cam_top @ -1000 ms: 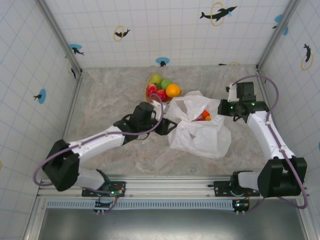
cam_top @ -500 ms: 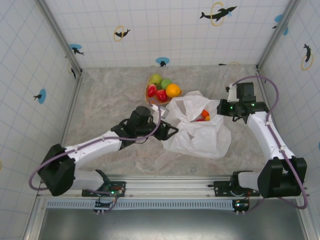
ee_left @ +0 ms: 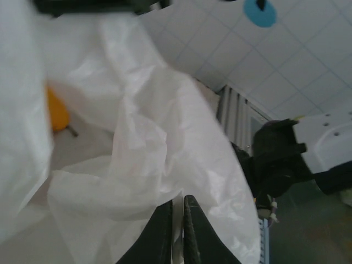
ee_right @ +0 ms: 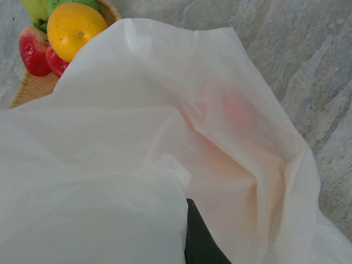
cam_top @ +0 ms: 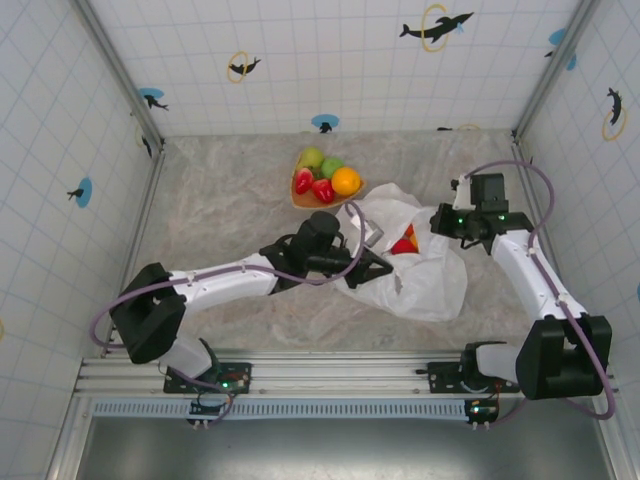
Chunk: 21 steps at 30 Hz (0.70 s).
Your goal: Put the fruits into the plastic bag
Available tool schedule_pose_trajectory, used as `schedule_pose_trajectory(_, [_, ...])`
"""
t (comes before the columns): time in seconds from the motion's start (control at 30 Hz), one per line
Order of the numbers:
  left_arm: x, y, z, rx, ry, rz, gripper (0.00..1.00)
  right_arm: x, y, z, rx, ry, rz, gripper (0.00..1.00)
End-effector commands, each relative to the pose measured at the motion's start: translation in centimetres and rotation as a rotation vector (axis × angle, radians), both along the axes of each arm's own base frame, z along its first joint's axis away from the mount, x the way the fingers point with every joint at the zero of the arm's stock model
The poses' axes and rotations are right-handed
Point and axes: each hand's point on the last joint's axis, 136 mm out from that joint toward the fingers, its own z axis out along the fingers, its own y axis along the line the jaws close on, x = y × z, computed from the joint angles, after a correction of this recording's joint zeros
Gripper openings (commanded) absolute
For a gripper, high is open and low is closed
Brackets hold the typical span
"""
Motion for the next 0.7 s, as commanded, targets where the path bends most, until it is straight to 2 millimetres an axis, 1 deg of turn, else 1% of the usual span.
schedule_pose_trajectory(0.0, [-3.1, -2.1, 2.2, -0.06, -0.156, -0.191, 0.08, 0.7, 0.3, 1.2, 0.068, -0.055, -0.057, 0.03])
schedule_pose_trajectory(0.1, [-5.4, -2.7, 1.4, -0.023, -0.196, -0.313, 0.08, 1.1, 0.1, 0.8, 0.089, -0.059, -0.104, 0.03])
schedule_pose_trajectory(0.23, [-7.3, -2.6, 0.3, 0.009, -0.187, -0.411, 0.07, 1.6, -0.3, 0.0, 0.127, -0.057, -0.173, 0.02])
schedule_pose_trajectory(0.33, [-8.0, -2.1, -0.4, 0.038, -0.174, -0.451, 0.07, 2.2, -0.3, -0.2, 0.169, -0.069, -0.223, 0.02])
schedule_pose_trajectory(0.5, [-8.7, -1.2, -1.6, 0.078, -0.165, -0.489, 0.06, 3.9, -0.3, 0.7, 0.228, -0.107, -0.282, 0.02])
schedule_pose_trajectory(0.67, [-9.3, -0.6, -2.5, 0.095, -0.126, -0.519, 0.06, 5.0, 0.2, 1.3, 0.26, -0.133, -0.308, 0.01])
